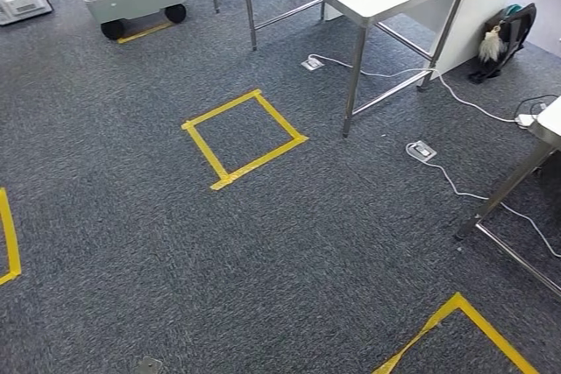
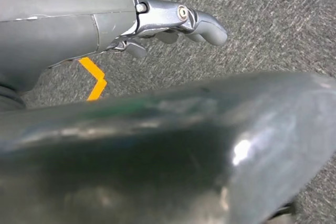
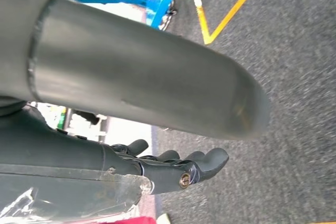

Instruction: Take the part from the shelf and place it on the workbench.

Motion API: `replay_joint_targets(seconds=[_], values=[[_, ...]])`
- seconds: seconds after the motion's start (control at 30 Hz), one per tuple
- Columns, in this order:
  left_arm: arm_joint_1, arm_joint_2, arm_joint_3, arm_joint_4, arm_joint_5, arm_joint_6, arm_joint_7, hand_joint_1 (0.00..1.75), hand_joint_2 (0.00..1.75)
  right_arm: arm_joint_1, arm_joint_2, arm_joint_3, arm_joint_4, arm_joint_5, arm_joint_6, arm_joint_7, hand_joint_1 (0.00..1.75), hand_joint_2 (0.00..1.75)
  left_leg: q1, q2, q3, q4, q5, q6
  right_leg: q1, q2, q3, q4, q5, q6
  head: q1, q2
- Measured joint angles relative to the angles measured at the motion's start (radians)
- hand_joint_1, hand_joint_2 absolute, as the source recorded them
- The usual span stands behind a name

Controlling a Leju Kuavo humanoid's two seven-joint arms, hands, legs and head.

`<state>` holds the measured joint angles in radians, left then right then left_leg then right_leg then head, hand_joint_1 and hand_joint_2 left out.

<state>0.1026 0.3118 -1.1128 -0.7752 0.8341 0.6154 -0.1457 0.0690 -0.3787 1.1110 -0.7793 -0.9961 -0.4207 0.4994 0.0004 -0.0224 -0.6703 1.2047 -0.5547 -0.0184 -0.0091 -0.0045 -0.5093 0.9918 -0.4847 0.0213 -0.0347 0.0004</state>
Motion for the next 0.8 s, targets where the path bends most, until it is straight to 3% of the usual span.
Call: replay_joint_targets(seconds=[0.03,0.07,0.1,0.17,0.23,0.27,0.33,0.37,0.4,0.47,0.53,0.57,0.6,0.63,0.7,0.73,0.8], values=[[-0.003,0.0,-0.012,0.0,0.003,0.002,0.0,0.0,0.0,0.002,-0.002,0.005,0.0,-0.006,-0.002,0.0,0.0,0.0,0.0,0.007,-0.029,0.055,-0.018,-0.001,0.001,-0.012,0.0,0.0,-0.002,-0.001,0.0,0.0],[-0.004,0.0,-0.022,0.0,0.005,0.003,0.0,0.0,0.0,0.004,-0.003,0.009,-0.001,-0.008,-0.002,0.0,0.0,0.0,0.0,0.01,-0.04,0.076,-0.016,-0.001,0.001,-0.022,-0.001,0.0,-0.003,-0.001,0.0,0.0],[-0.004,0.001,-0.03,0.0,0.006,0.004,0.0,0.0,0.0,0.004,-0.004,0.012,-0.001,-0.01,-0.003,0.0,0.0,0.0,0.0,0.012,-0.031,0.056,0.005,0.0,0.001,-0.032,-0.001,0.0,-0.006,-0.001,0.0,0.0],[-0.005,0.003,-0.044,0.0,0.006,0.006,0.0,0.0,0.0,0.004,-0.006,0.016,-0.003,-0.012,-0.004,0.0,0.0,0.0,0.0,0.037,0.04,-0.072,0.07,0.004,0.002,-0.049,0.004,0.0,-0.012,0.003,0.0,0.0],[-0.012,0.006,-0.055,0.0,0.009,0.011,0.0,0.0,0.0,0.003,-0.01,0.018,-0.007,-0.02,-0.006,0.0,0.0,0.0,-0.003,0.073,0.104,-0.185,0.102,0.01,0.008,-0.063,0.013,0.001,-0.021,0.012,0.002,0.0],[-0.016,0.007,-0.061,0.0,0.01,0.015,0.0,0.0,0.0,0.003,-0.012,0.02,-0.01,-0.027,-0.009,0.0,0.0,0.0,-0.005,0.082,0.116,-0.208,0.103,0.015,0.01,-0.071,0.018,0.0,-0.025,0.018,0.005,0.0],[-0.021,0.009,-0.076,0.0,0.016,0.027,0.001,0.0,0.0,0.002,-0.016,0.023,-0.02,-0.046,-0.017,0.0,0.0,0.0,-0.007,0.063,0.118,-0.218,0.102,0.026,0.009,-0.085,0.025,-0.006,-0.03,0.03,0.01,0.0],[-0.022,0.01,-0.085,0.0,0.02,0.033,0.001,0.0,0.0,0.002,-0.019,0.024,-0.027,-0.058,-0.023,0.0,0.0,0.0,-0.006,0.055,0.119,-0.221,0.104,0.032,0.007,-0.078,0.027,-0.003,-0.036,0.037,0.01,0.0],[-0.024,0.011,-0.095,0.0,0.024,0.038,0.001,0.0,0.0,0.002,-0.022,0.027,-0.034,-0.069,-0.029,0.0,0.0,0.0,-0.004,0.046,0.121,-0.223,0.106,0.038,0.006,-0.062,0.02,0.017,-0.051,0.041,0.011,0.0],[-0.032,0.012,-0.113,0.0,0.027,0.044,0.001,0.0,0.0,0.003,-0.029,0.037,-0.046,-0.085,-0.038,0.0,0.0,0.0,-0.002,0.03,0.122,-0.226,0.108,0.046,0.004,-0.018,-0.031,0.126,-0.111,0.048,0.012,0.0],[-0.043,0.013,-0.129,0.0,0.028,0.047,0.001,0.0,0.0,0.005,-0.033,0.048,-0.053,-0.094,-0.043,0.0,0.0,0.0,-0.002,0.009,0.123,-0.226,0.107,0.05,0.004,-0.001,-0.108,0.267,-0.166,0.05,0.012,0.0],[-0.047,0.013,-0.138,0.0,0.028,0.047,0.001,0.0,0.0,0.005,-0.035,0.053,-0.055,-0.097,-0.044,0.0,0.0,0.0,-0.003,-0.002,0.124,-0.226,0.106,0.05,0.005,0.001,-0.132,0.3,-0.167,0.049,0.012,0.0],[-0.049,0.014,-0.147,0.0,0.029,0.048,0.001,0.0,0.0,0.004,-0.035,0.058,-0.056,-0.099,-0.044,0.0,0.0,0.0,-0.003,-0.013,0.126,-0.225,0.105,0.05,0.004,0.002,-0.137,0.29,-0.145,0.049,0.012,0.0],[-0.051,0.015,-0.156,0.0,0.029,0.048,0.0,0.0,0.0,0.002,-0.035,0.063,-0.057,-0.101,-0.043,0.0,0.0,0.0,-0.002,-0.023,0.129,-0.225,0.103,0.049,0.003,0.005,-0.121,0.24,-0.105,0.048,0.012,0.0],[-0.052,0.018,-0.173,0.0,0.028,0.048,-0.001,0.0,0.0,-0.004,-0.035,0.071,-0.057,-0.102,-0.043,0.0,0.0,0.0,-0.003,-0.043,0.135,-0.223,0.098,0.042,-0.002,0.033,-0.063,0.095,-0.026,0.047,0.013,0.0],[-0.053,0.02,-0.18,0.0,0.028,0.048,-0.002,0.0,0.0,-0.008,-0.035,0.076,-0.057,-0.103,-0.042,-0.002,0.0,0.0,-0.004,-0.051,0.136,-0.221,0.096,0.037,-0.004,0.045,-0.042,0.044,-0.004,0.045,0.012,0.0],[-0.054,0.024,-0.193,0.0,0.028,0.049,-0.002,0.0,0.0,-0.017,-0.035,0.084,-0.057,-0.104,-0.04,-0.009,0.0,0.0,-0.005,-0.063,0.132,-0.219,0.095,0.027,-0.001,0.052,-0.027,0.015,0.003,0.035,0.012,0.0]])
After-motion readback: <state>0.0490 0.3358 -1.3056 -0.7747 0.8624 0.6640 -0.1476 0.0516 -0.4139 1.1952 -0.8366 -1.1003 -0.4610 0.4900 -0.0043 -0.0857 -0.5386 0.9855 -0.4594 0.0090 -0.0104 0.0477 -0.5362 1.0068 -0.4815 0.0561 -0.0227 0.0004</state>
